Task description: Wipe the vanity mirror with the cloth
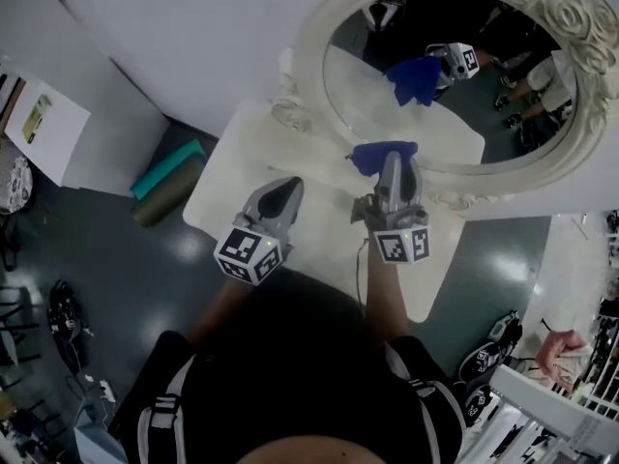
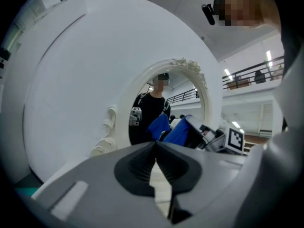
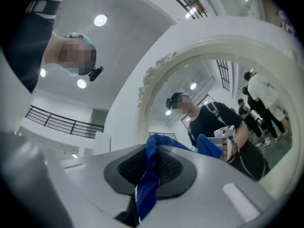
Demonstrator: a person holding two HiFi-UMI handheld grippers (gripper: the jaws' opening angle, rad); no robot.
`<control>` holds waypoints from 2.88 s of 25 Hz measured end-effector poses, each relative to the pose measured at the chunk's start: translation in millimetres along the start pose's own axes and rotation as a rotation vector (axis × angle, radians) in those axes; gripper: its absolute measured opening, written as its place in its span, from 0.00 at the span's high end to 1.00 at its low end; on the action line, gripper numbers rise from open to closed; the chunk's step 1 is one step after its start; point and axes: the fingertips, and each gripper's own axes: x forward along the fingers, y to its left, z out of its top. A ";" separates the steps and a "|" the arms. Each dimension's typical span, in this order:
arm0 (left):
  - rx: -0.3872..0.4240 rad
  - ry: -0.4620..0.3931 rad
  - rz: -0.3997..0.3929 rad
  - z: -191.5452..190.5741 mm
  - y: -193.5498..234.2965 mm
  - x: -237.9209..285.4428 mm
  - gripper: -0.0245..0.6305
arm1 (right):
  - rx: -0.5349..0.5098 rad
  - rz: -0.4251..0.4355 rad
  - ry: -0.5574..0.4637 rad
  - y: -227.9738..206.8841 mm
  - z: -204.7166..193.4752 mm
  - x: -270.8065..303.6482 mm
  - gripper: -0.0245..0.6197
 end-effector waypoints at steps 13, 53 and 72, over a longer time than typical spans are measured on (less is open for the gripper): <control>0.085 -0.033 -0.288 17.5 -92.7 83.5 0.95 | -0.313 -0.453 -0.100 -107.4 105.9 -112.0 0.90; 0.102 -0.011 -0.129 10.7 -147.7 158.3 0.95 | -0.346 -0.391 0.109 -217.2 92.6 -49.6 0.90; 0.117 -0.066 -0.173 34.7 -123.5 135.9 0.95 | -0.407 -0.410 0.093 -209.2 94.2 -46.3 0.90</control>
